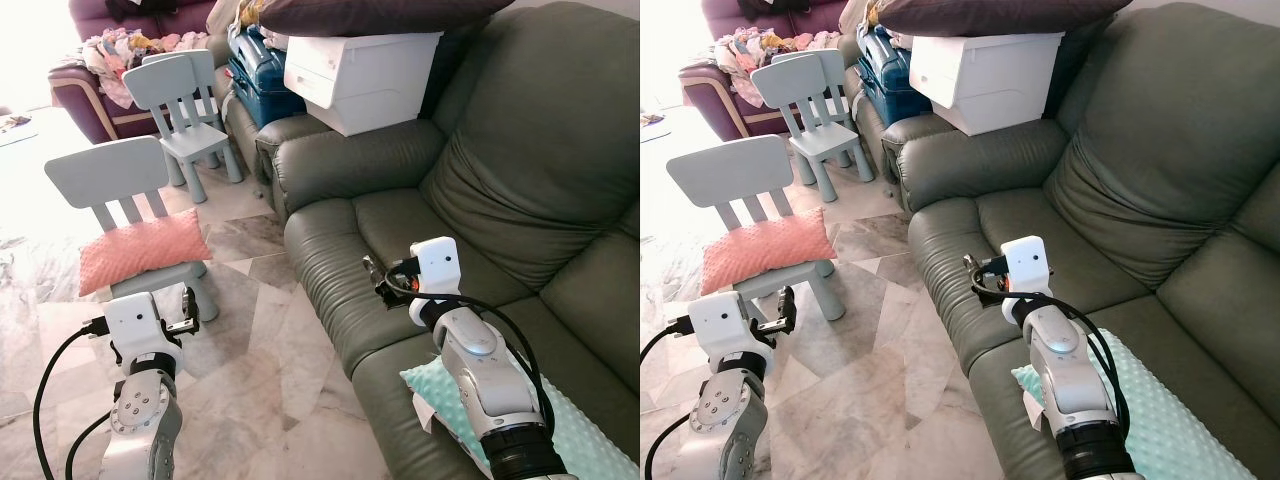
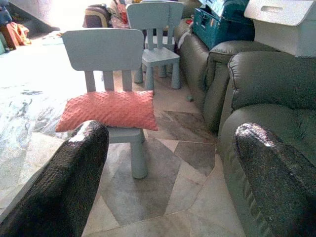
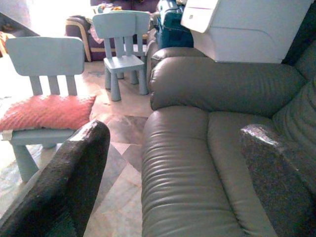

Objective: Move the pillow to the sofa

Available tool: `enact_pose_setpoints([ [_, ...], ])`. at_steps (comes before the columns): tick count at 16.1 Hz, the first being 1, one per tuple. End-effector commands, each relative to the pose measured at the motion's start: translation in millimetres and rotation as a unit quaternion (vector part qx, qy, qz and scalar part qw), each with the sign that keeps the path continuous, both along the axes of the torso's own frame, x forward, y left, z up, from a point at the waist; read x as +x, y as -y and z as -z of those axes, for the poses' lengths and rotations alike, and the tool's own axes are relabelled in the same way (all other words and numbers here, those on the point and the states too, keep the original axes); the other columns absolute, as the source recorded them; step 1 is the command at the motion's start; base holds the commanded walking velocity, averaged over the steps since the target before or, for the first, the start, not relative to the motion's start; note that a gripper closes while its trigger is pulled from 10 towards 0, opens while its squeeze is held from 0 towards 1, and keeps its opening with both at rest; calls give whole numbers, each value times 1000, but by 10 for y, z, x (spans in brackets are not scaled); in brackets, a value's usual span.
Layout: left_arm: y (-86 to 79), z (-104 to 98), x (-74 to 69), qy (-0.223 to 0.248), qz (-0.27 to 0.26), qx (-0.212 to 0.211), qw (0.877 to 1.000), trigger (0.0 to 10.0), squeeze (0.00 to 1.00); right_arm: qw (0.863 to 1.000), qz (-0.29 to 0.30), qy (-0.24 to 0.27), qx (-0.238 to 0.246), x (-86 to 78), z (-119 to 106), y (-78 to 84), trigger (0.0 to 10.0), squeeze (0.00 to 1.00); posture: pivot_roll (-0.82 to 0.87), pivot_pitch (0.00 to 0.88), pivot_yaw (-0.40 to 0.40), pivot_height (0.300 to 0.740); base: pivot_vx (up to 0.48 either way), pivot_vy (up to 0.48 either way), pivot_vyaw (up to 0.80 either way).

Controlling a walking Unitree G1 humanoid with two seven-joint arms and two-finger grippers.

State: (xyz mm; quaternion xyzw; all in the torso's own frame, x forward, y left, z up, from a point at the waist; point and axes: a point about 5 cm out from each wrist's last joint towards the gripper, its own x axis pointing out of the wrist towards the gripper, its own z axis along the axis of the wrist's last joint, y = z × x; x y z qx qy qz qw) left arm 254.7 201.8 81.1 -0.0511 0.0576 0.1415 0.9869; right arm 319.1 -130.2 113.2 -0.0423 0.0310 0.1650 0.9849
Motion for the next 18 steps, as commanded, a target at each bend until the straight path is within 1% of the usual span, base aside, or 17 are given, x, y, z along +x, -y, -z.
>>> enact_pose_setpoints([
  [1,-48,-23,5,2,-9,11,1000,10000,0,1000,-6,11,-1,15,-65,-28,10000,0,-222,0,73,740,0,0,0],
  [12,-48,-23,5,2,-9,11,1000,10000,0,1000,-6,11,-1,15,-65,-28,10000,0,-222,0,73,740,0,0,0],
  [13,-46,-22,7,1,-9,11,1000,10000,0,1000,-7,10,-1,15,-69,-32,10000,0,0,0,0,740,0,0,0],
  [14,-9,11,17,-6,4,12,1000,10000,0,1000,-13,0,7,1,-44,-29,10000,0,-237,0,81,740,0,0,0],
  [18,-24,4,34,-6,8,16,1000,10000,0,1000,-13,-1,11,1,-39,-48,10000,0,-235,0,88,740,0,0,0],
])
